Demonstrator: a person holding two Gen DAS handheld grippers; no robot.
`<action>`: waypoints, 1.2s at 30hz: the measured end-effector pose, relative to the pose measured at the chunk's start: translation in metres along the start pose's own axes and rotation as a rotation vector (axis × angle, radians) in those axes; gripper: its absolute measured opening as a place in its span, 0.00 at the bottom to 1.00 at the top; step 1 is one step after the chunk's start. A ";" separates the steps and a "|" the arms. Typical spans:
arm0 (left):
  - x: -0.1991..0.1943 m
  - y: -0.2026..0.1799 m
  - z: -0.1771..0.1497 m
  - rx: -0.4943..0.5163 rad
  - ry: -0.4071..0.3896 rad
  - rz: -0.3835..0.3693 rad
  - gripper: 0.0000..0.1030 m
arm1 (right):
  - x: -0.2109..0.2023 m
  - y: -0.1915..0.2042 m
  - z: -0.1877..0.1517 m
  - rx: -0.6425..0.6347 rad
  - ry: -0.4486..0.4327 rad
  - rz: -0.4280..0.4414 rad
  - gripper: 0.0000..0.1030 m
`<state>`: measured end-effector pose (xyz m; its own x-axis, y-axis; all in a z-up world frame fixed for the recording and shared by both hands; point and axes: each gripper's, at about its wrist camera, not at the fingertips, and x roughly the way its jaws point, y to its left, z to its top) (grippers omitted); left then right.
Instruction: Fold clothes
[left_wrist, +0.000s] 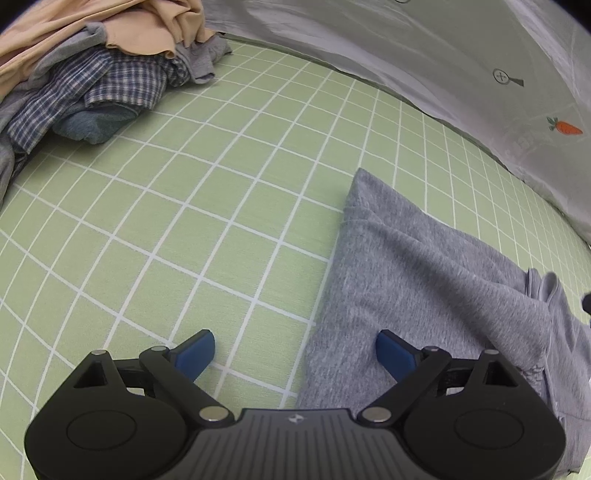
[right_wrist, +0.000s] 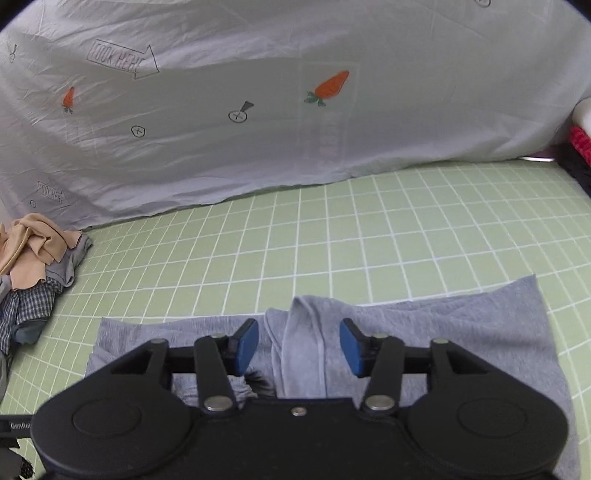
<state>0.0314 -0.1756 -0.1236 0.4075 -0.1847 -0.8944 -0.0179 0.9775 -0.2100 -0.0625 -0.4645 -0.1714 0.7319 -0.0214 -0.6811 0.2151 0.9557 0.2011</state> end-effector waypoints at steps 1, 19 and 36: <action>0.000 0.001 0.000 -0.009 0.001 -0.003 0.91 | -0.004 -0.004 -0.002 0.008 -0.007 -0.024 0.62; -0.011 -0.011 -0.014 0.061 0.027 -0.030 0.91 | -0.011 -0.005 -0.083 -0.139 0.283 -0.184 0.77; -0.017 -0.024 -0.032 0.042 0.024 -0.110 0.44 | -0.073 -0.068 -0.085 0.093 0.187 -0.296 0.84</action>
<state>-0.0041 -0.1992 -0.1154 0.3830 -0.2927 -0.8761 0.0645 0.9546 -0.2908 -0.1852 -0.5030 -0.1949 0.5005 -0.2308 -0.8344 0.4642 0.8851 0.0336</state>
